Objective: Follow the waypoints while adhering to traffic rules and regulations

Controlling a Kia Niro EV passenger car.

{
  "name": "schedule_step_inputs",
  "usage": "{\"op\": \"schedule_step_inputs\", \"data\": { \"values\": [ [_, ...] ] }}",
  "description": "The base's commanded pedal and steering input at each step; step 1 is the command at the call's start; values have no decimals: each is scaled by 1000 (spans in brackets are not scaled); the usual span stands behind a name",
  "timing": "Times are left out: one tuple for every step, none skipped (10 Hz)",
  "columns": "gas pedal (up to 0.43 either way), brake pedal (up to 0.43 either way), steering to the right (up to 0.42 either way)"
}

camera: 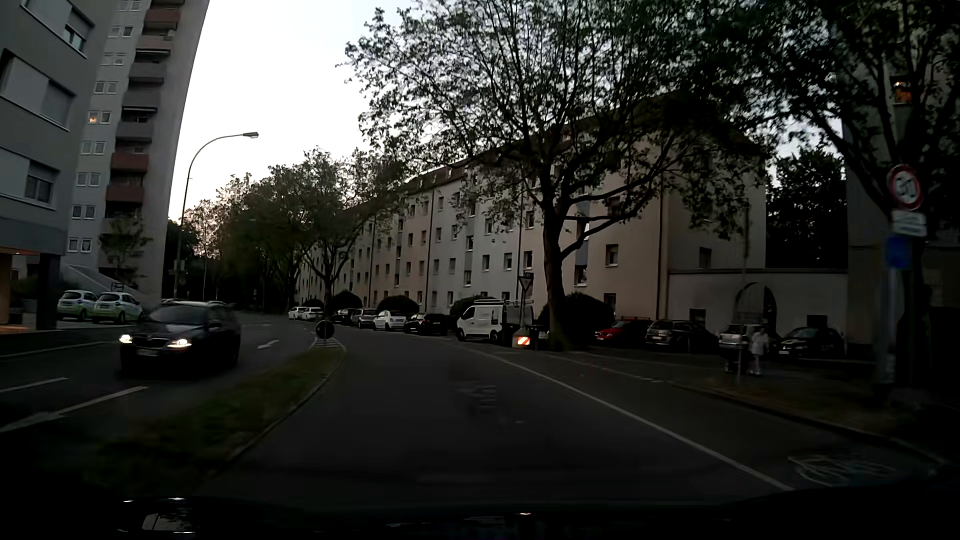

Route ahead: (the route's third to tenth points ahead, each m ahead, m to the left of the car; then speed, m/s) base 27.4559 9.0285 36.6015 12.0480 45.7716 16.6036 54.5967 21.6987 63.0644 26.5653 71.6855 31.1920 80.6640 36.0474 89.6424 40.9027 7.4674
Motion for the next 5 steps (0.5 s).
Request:
{"op": "schedule_step_inputs", "data": {
  "values": [
    [150,0,-30],
    [150,0,-30],
    [150,0,-30],
    [150,0,-33],
    [138,0,-41]
  ]
}}
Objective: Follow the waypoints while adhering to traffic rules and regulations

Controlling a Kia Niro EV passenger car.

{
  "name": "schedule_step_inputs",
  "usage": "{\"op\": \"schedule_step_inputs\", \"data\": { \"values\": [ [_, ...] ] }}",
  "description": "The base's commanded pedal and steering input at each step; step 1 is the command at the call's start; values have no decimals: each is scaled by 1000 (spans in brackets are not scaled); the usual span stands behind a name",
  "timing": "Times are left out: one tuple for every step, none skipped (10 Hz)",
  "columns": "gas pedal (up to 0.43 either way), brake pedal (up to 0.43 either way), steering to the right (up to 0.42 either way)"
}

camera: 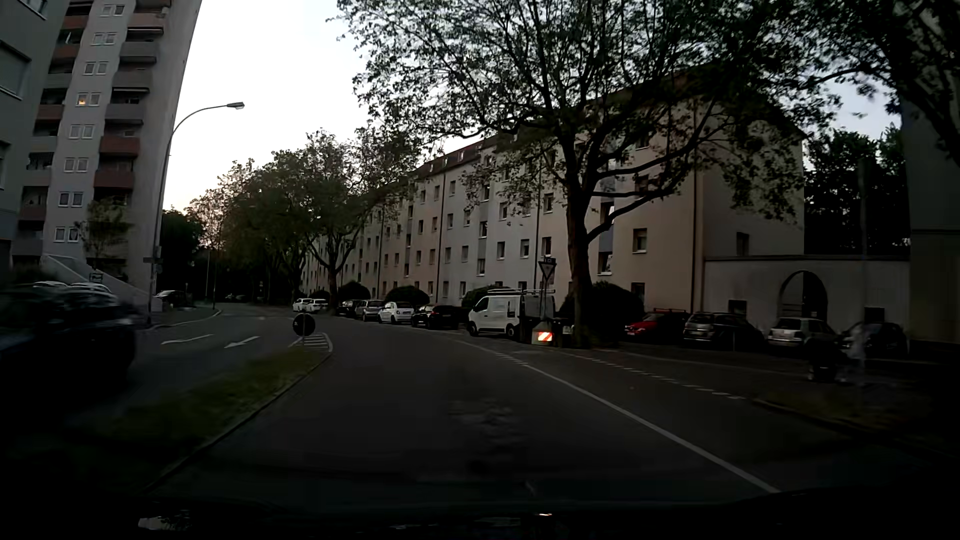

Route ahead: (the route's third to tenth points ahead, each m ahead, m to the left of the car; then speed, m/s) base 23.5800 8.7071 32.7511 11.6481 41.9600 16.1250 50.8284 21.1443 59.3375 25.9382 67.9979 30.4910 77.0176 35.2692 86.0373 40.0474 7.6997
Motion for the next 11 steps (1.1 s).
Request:
{"op": "schedule_step_inputs", "data": {
  "values": [
    [118,0,-53],
    [98,0,-60],
    [98,0,-63],
    [79,0,-65],
    [79,0,-65],
    [67,0,-65],
    [67,0,-66],
    [67,0,-66],
    [67,0,-66],
    [67,0,-67],
    [67,0,-67]
  ]
}}
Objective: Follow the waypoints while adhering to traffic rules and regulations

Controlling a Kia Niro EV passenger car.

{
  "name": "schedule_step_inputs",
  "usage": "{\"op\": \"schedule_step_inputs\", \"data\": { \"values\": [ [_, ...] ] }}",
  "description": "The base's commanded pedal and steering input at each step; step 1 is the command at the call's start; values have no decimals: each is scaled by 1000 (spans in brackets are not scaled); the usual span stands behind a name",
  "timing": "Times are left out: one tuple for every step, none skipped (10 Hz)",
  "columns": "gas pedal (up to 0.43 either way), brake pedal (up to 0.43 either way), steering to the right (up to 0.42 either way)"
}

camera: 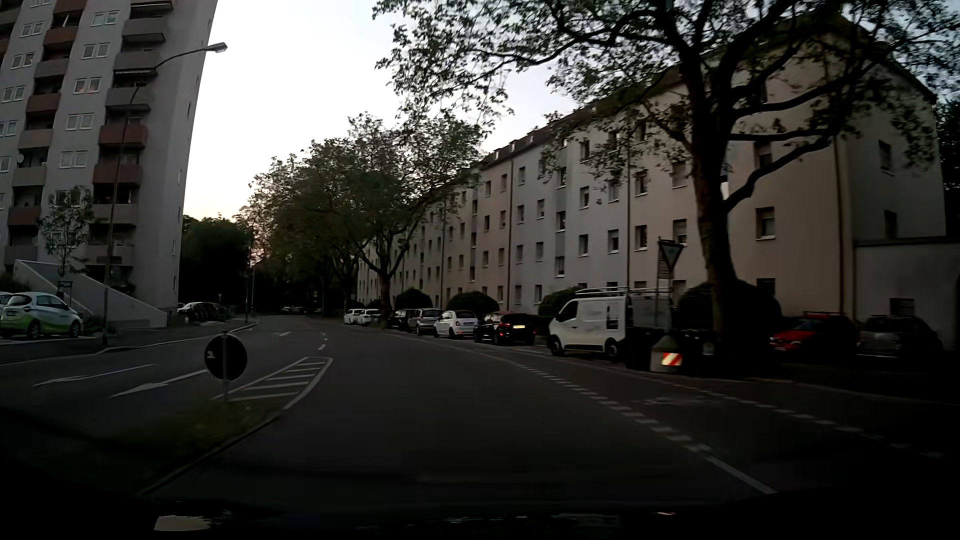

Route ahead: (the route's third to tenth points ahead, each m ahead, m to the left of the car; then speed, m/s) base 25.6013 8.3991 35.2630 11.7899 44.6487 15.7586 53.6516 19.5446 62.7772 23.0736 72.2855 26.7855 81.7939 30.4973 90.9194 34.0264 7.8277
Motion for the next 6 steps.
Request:
{"op": "schedule_step_inputs", "data": {
  "values": [
    [67,0,-67],
    [67,0,-67],
    [67,0,-67],
    [67,0,-67],
    [67,0,-67],
    [79,0,-67]
  ]
}}
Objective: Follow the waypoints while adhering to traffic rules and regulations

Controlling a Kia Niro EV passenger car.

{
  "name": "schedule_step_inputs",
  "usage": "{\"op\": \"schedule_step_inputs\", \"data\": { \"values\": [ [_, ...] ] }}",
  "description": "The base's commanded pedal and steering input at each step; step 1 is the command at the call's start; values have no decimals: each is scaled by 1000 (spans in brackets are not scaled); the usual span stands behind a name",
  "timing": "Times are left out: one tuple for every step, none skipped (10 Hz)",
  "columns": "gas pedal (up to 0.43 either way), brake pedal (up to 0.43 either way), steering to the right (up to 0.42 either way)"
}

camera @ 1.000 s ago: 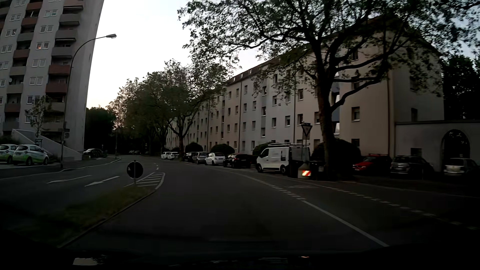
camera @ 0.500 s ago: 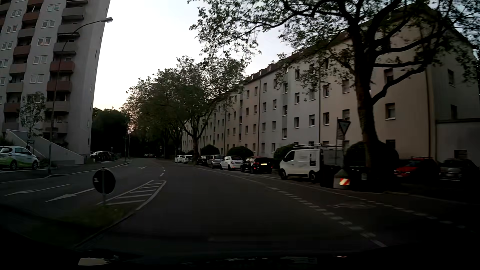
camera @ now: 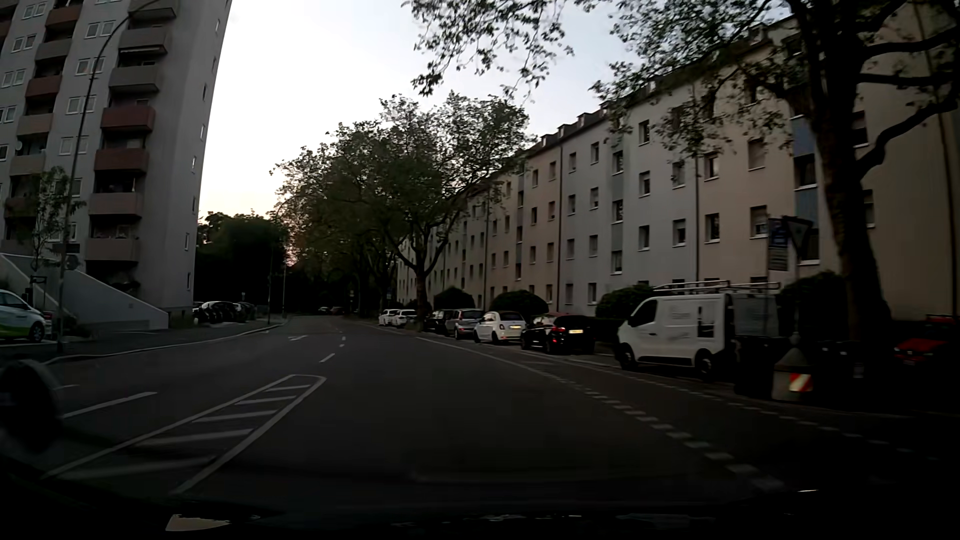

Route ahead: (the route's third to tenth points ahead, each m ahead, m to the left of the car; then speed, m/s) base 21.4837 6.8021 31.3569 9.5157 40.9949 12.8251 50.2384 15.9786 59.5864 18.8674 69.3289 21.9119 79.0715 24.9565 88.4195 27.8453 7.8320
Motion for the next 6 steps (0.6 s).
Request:
{"op": "schedule_step_inputs", "data": {
  "values": [
    [79,0,-67],
    [79,0,-68],
    [79,0,-68],
    [79,0,-68],
    [79,0,-68],
    [79,0,-68]
  ]
}}
